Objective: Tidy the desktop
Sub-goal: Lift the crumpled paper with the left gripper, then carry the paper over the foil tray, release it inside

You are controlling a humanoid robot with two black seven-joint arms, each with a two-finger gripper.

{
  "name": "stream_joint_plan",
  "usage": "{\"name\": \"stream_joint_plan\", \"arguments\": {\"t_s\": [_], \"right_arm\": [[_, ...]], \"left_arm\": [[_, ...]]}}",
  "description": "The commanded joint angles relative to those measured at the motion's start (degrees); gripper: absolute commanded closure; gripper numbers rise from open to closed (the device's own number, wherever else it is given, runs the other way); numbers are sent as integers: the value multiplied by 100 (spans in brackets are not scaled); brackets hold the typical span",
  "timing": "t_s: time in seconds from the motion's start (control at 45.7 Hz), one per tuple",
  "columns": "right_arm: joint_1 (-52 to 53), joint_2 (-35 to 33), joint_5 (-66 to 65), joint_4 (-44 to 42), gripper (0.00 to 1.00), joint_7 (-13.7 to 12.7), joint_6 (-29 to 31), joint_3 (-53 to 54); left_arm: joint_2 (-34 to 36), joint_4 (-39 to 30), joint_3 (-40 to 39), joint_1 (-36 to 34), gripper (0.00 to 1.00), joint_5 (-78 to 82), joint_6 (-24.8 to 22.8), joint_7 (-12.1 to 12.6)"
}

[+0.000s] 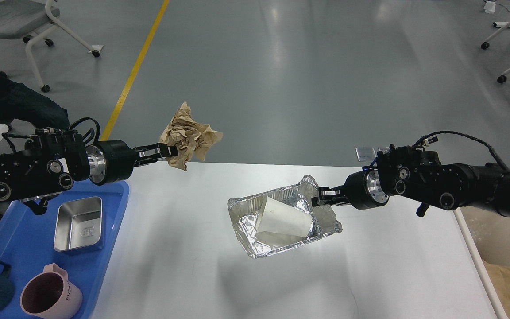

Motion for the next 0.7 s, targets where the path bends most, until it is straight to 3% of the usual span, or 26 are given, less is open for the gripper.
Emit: {"name": "stream_joint_plan", "arguments": {"t_s": [0.0, 0.46, 0.679], "right_arm": [[-4, -3, 0, 1, 100, 0, 0, 9], [31, -12, 0, 1, 100, -9, 0, 9], [23, -47, 0, 10, 100, -9, 0, 9]], "left_arm": [[68, -407, -12, -261, 100, 166, -48, 27], [596, -1611, 67, -885, 100, 192, -91, 203], [-80, -1665, 295, -841, 100, 288, -100, 221]]}}
